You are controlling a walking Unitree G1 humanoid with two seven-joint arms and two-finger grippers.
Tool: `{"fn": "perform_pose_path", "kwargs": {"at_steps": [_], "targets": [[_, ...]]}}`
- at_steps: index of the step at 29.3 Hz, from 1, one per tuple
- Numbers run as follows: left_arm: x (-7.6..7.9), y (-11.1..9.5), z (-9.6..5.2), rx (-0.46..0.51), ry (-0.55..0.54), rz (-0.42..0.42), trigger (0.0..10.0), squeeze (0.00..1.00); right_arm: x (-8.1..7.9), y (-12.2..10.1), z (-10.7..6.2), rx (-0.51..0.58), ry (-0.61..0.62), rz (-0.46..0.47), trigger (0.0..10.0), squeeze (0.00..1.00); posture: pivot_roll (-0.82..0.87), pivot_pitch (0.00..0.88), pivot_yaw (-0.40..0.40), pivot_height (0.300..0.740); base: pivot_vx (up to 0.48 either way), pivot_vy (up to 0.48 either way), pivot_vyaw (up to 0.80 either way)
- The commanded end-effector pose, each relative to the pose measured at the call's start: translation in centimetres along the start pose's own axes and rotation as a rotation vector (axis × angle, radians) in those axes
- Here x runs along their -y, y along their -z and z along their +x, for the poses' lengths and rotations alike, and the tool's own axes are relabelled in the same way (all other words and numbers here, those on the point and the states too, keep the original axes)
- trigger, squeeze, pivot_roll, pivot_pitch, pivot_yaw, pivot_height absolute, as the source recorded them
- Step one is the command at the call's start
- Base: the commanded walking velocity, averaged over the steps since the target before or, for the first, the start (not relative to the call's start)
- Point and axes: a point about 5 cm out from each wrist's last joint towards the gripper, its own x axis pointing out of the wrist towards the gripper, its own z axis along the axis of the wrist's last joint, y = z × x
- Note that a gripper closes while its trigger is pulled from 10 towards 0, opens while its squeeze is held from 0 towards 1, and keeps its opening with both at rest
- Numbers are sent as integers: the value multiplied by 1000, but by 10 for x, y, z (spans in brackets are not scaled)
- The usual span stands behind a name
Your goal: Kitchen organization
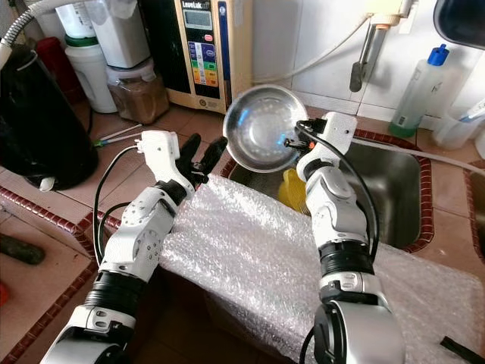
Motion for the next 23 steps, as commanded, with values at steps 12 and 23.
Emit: {"fn": "perform_pose_path", "kwargs": {"at_steps": [12, 23], "targets": [[-2, 16, -9, -105, 25, 91, 10000, 1000, 47, 3, -3, -28, 303, -440, 0, 0, 35, 0, 42, 740, 0, 0, 0], [0, 37, -16, -249, 56, 117, 10000, 1000, 74, 32, -15, -189, 418, -543, 0, 0, 35, 0, 43, 740, 0, 0, 0]]}}
